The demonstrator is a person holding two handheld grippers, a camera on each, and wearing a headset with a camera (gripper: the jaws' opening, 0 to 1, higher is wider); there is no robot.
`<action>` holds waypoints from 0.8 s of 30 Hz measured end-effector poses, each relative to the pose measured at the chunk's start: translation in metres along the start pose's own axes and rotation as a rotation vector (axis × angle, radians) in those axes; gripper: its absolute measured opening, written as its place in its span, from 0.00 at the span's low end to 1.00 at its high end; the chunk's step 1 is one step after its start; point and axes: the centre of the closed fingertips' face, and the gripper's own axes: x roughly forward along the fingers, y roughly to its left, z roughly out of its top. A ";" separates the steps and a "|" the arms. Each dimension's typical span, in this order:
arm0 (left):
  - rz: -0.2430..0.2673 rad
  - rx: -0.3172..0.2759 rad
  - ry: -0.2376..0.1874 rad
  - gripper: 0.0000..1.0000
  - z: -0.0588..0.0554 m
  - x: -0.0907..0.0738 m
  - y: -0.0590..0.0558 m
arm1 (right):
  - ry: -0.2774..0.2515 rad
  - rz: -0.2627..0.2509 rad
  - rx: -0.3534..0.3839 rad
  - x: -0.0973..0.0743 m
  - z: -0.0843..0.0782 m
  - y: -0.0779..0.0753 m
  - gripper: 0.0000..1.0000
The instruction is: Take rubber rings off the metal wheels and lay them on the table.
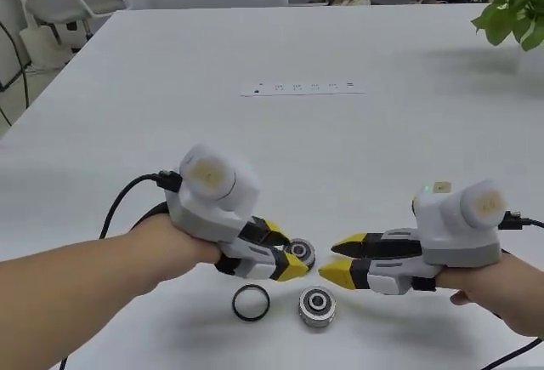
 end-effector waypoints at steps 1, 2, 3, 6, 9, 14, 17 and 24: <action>0.000 0.001 -0.001 0.22 0.000 0.000 0.000 | 0.000 0.000 -0.001 0.000 0.000 0.000 0.26; 0.000 0.003 -0.001 0.21 0.001 0.001 0.001 | 0.001 0.001 0.000 0.000 0.000 0.000 0.26; 0.001 0.008 0.000 0.20 0.001 0.001 0.001 | 0.003 0.000 0.000 0.000 -0.001 0.000 0.26; 0.007 0.024 0.003 0.17 0.001 0.002 0.002 | 0.002 0.000 0.001 0.000 -0.001 0.000 0.26; 0.009 0.029 0.002 0.15 0.002 0.003 0.003 | 0.001 -0.001 0.001 0.000 -0.001 -0.001 0.26; 0.033 0.078 0.012 0.12 0.002 0.006 0.004 | 0.003 0.000 0.001 0.001 -0.002 -0.002 0.26; 0.041 0.105 0.016 0.12 0.002 0.007 0.003 | 0.003 0.000 0.000 0.001 -0.001 -0.001 0.26; 0.060 0.106 0.012 0.08 0.003 0.006 0.006 | 0.004 0.001 -0.001 0.001 -0.001 -0.002 0.26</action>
